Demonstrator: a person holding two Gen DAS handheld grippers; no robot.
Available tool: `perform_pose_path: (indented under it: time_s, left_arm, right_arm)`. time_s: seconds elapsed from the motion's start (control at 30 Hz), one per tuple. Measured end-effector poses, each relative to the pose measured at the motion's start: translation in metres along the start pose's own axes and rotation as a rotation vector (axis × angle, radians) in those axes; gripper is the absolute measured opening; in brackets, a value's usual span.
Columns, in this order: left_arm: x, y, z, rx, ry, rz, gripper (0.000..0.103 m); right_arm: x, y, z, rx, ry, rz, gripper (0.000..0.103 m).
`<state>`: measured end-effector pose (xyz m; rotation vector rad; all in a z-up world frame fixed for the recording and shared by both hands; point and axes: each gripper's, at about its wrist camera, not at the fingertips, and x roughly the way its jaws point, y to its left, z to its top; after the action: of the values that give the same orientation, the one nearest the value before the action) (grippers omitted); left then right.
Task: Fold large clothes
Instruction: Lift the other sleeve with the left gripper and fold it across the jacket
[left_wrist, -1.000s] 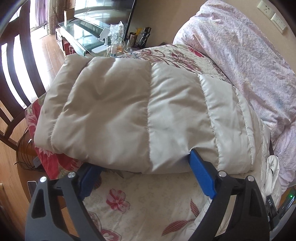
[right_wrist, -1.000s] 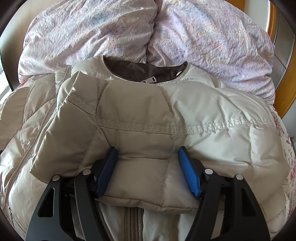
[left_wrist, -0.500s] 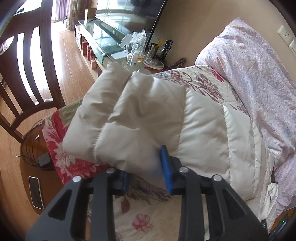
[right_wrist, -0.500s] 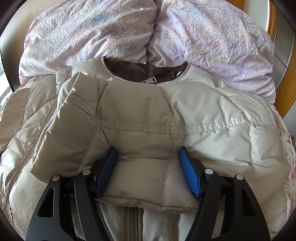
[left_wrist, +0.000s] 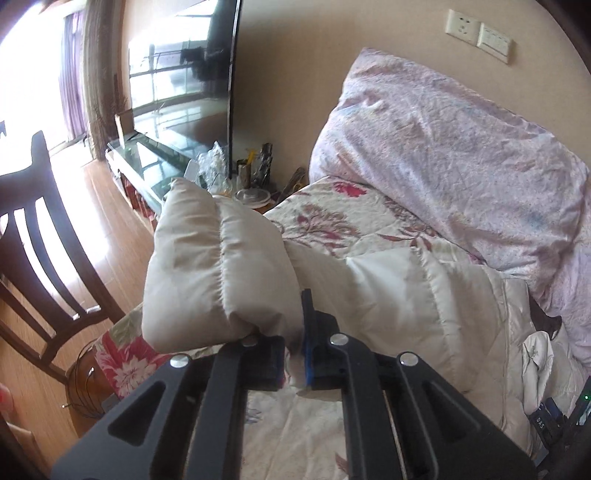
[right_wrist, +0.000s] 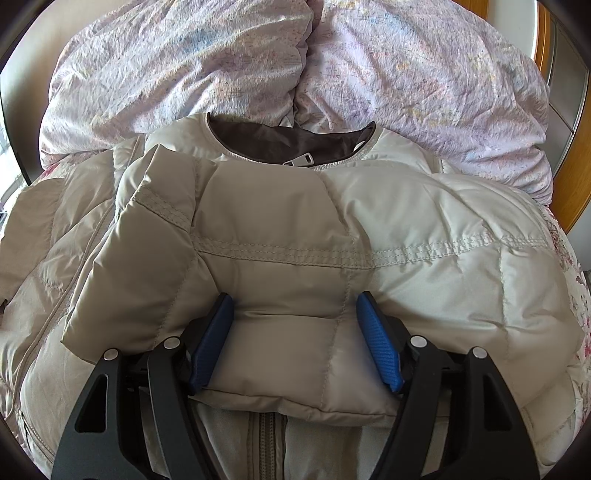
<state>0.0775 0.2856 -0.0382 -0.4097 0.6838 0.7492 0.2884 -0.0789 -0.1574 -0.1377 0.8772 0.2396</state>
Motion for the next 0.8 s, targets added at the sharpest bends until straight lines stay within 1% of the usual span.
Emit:
perform_pose_path:
  time_s: [0.17, 0.3, 0.53, 0.7, 0.8]
  left_arm:
    - [-0.023, -0.056, 0.012, 0.128, -0.063, -0.073, 0.006]
    - [-0.034, -0.104, 0.008, 0.224, -0.087, -0.136, 0.006]
    - [-0.053, -0.182, -0.016, 0.373, -0.107, -0.266, 0.006]
    - [-0.065, -0.222, -0.040, 0.442, -0.093, -0.366, 0.006]
    - [-0.069, -0.242, -0.056, 0.477, -0.075, -0.422, 0.006]
  right_arm:
    - [0.000, 0.000, -0.001, 0.006, 0.000, 0.007, 0.072]
    - [0.000, -0.001, -0.001, 0.014, -0.001, 0.013, 0.072]
    - [-0.001, -0.003, 0.000, 0.026, 0.000, 0.025, 0.072]
    - [-0.004, -0.007, 0.002, 0.034, 0.013, 0.040, 0.072]
    - [-0.015, -0.019, 0.003, 0.069, 0.015, 0.063, 0.072]
